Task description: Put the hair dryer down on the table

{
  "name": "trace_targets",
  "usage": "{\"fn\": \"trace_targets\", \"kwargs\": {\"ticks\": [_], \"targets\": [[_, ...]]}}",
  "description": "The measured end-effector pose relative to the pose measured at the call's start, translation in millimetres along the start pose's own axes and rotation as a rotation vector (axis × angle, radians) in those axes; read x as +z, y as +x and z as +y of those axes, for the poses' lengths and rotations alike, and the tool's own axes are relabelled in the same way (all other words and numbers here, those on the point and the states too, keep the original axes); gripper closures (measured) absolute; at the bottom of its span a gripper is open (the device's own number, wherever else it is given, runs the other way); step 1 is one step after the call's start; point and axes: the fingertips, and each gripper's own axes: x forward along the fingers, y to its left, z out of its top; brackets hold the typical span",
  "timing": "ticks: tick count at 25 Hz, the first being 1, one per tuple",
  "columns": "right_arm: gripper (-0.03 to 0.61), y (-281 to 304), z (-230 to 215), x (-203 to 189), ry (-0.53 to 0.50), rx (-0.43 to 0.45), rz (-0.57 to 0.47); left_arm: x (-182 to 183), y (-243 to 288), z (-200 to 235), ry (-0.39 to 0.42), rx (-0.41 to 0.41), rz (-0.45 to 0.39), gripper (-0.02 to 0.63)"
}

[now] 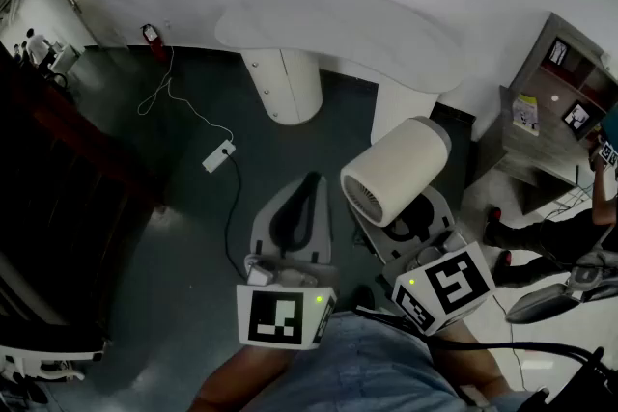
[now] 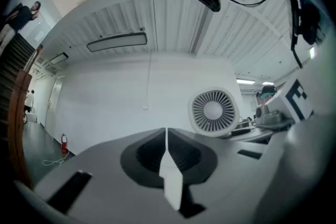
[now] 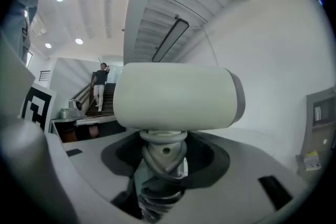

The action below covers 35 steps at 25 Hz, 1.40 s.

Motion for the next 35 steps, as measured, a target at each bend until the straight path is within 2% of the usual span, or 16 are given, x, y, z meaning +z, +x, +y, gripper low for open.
{"fn": "trace_targets", "kwargs": {"ticks": [12,18,20,28,35], "targets": [[0.356,-1,-4,-2,0.004,0.005,0.000,-3,2,-2,-0.003,0.008,0.000,0.597],[0.356,-6,-9,-12,0.032,0.030,0.018,-18,5,-10,-0.020,0.018,0.036,0.597],[0.356,-6,-13,-11,0.038,0.041,0.015,-16,10,-16,-0.039,0.022,0.040,0.597],[0.356,-10,-44,-15,0.054,0.074,0.013,-21,31,-32,-0.022,0.056,0.046,0.597],[0.356,-11,-65,-22,0.069,0.086,0.020,-33,43,-46,-0.016,0.067,0.084,0.597]]}}
